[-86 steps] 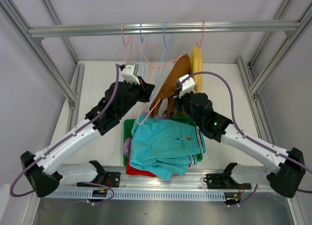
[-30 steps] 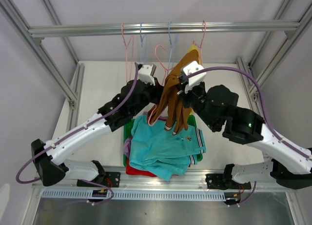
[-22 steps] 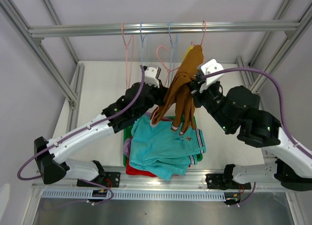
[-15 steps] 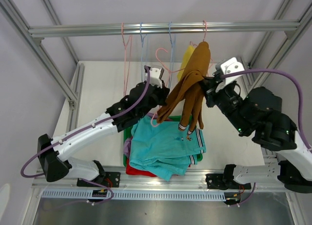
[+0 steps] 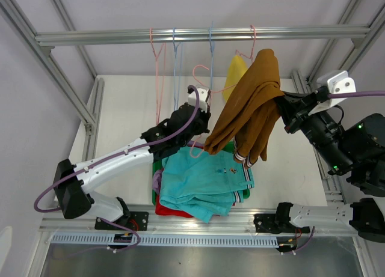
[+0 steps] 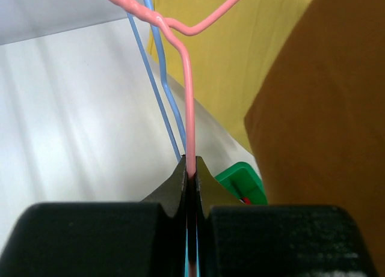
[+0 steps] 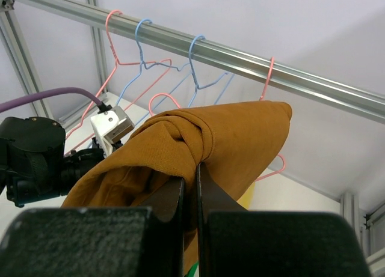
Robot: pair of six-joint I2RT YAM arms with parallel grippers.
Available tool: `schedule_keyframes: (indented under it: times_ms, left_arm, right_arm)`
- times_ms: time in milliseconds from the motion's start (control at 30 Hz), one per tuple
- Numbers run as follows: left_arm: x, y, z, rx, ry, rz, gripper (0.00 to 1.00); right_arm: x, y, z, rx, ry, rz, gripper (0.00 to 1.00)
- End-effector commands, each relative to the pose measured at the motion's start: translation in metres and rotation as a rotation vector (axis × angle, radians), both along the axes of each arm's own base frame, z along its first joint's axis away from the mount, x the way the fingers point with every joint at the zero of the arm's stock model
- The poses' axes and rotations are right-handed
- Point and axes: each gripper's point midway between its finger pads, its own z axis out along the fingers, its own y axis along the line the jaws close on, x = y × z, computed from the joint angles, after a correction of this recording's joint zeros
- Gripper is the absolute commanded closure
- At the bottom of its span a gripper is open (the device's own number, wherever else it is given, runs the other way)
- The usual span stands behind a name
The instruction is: Remove the trousers from the hanger
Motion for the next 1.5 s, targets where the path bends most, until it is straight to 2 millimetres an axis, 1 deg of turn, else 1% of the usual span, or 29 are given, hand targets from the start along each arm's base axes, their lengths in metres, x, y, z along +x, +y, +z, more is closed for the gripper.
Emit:
schedule_keyframes:
  times_ms: [0, 67, 100, 133, 167, 233, 400, 500, 767, 867, 967, 1067, 1233, 1333, 1400, 1433, 1467]
  left_arm:
    - [0.0, -0.001, -0.019, 0.084, -0.012, -0.002, 1.0]
    - [0.004, 0.002, -0.022, 0.105, -0.022, 0.018, 1.0]
    - [0.005, 0.004, -0.021, 0.108, -0.027, 0.026, 1.0]
    - [0.007, 0.004, -0.022, 0.11, -0.029, 0.032, 0.99]
    - [0.009, 0.006, -0.025, 0.117, -0.028, 0.038, 0.99]
    - [0.012, 0.008, -0.028, 0.123, -0.025, 0.047, 1.0]
    - [0.016, 0.006, -0.037, 0.142, -0.014, 0.045, 0.99]
    - [0.017, 0.006, -0.041, 0.154, -0.011, 0.045, 0.99]
    - [0.021, 0.002, -0.058, 0.193, -0.011, 0.038, 1.0]
    - [0.022, 0.0, -0.068, 0.217, -0.008, 0.025, 0.99]
    - [0.024, 0.0, -0.075, 0.229, -0.006, 0.02, 0.99]
    - [0.025, -0.002, -0.081, 0.245, -0.012, 0.01, 0.99]
    - [0.029, -0.001, -0.085, 0.268, -0.021, 0.022, 0.99]
    - [0.028, 0.0, -0.078, 0.257, -0.029, 0.025, 0.99]
    - [0.027, 0.002, -0.07, 0.245, -0.037, 0.029, 0.99]
    - [0.027, 0.006, -0.059, 0.225, -0.051, 0.037, 1.0]
    - [0.026, 0.008, -0.054, 0.218, -0.056, 0.039, 0.99]
  right_arm:
    - [-0.013, -0.024, 0.035, 0.15, -0.056, 0.026, 1.0]
    - [-0.016, -0.028, 0.031, 0.158, -0.057, 0.042, 1.0]
    - [-0.016, -0.025, 0.025, 0.147, -0.052, 0.046, 1.0]
    - [-0.017, -0.027, 0.022, 0.15, -0.05, 0.046, 1.0]
    - [-0.019, -0.033, 0.022, 0.161, -0.051, 0.046, 1.0]
    - [-0.02, -0.036, 0.017, 0.163, -0.041, 0.049, 1.0]
    - [-0.025, -0.051, 0.014, 0.18, -0.027, 0.043, 1.0]
    - [-0.026, -0.055, 0.012, 0.185, -0.023, 0.036, 1.0]
    - [-0.026, -0.062, 0.021, 0.196, -0.04, 0.024, 1.0]
    - [-0.027, -0.072, 0.024, 0.2, -0.045, 0.004, 1.0]
    - [-0.029, -0.074, 0.026, 0.218, -0.055, 0.013, 1.0]
    - [-0.028, -0.073, 0.024, 0.207, -0.048, 0.009, 1.0]
    - [-0.027, -0.066, 0.018, 0.196, -0.034, 0.017, 1.0]
    - [-0.025, -0.057, 0.008, 0.177, -0.016, 0.029, 1.0]
    - [-0.023, -0.047, -0.005, 0.147, 0.007, 0.04, 1.0]
    - [-0.024, -0.044, -0.009, 0.141, 0.013, 0.047, 1.0]
    - [-0.024, -0.04, -0.014, 0.139, 0.025, 0.057, 1.0]
